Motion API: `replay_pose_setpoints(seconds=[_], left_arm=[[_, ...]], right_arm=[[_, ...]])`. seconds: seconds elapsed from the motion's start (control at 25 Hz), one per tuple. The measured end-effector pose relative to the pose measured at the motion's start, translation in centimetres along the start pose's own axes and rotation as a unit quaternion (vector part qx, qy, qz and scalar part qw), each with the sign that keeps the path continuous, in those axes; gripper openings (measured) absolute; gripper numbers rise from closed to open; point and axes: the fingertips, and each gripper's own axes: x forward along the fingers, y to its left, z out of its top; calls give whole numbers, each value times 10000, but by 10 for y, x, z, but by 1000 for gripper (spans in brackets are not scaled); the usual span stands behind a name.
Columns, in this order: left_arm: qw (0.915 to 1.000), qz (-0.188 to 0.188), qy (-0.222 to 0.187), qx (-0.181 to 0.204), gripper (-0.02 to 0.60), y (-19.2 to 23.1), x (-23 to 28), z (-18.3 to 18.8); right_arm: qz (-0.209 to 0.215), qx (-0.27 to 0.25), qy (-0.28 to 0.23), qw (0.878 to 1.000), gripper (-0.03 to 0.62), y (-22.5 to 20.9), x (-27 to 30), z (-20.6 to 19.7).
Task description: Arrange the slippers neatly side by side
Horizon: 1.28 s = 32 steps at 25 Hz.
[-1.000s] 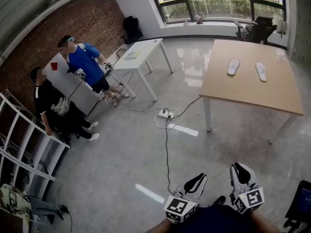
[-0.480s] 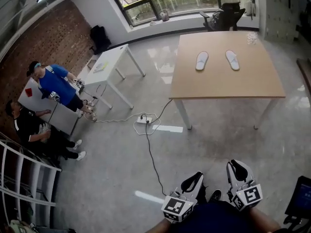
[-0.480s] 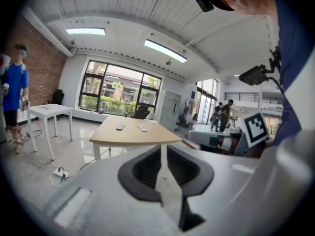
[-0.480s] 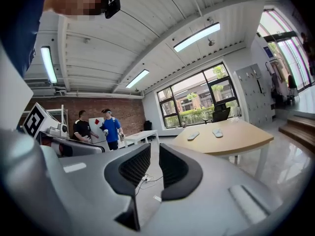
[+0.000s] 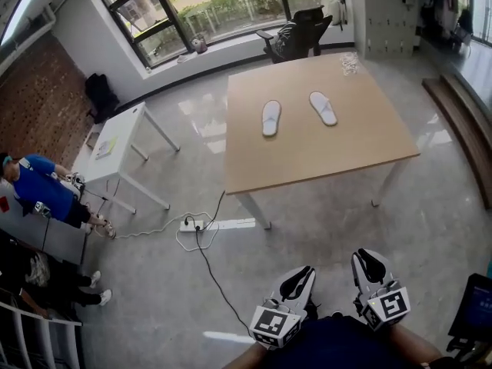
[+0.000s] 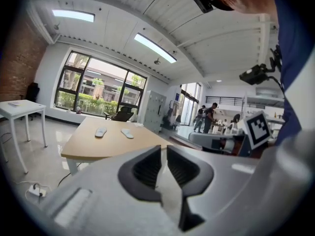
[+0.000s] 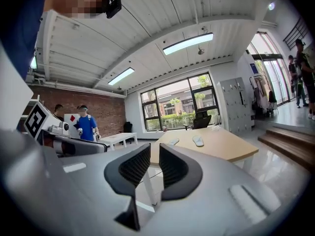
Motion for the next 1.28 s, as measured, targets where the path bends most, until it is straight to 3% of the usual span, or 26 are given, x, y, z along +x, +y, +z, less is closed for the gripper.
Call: replay_pose_setpoints(seconds=[0.28, 0.6, 0.96, 1.28], left_arm=[[9995, -256, 55, -169, 38, 57, 27, 22], [9990, -226, 219, -325, 38, 99, 46, 35], [9982, 208, 365, -420, 38, 136, 89, 48], [9976, 554, 266, -334, 38, 150, 160, 86]], right_arm=[[-335, -39, -12, 9994, 63, 0, 59, 15], [-253, -214, 209, 9992, 63, 1, 106, 7], [120, -81, 270, 9995, 63, -24, 167, 9], [507, -46, 93, 9987, 61, -80, 224, 42]])
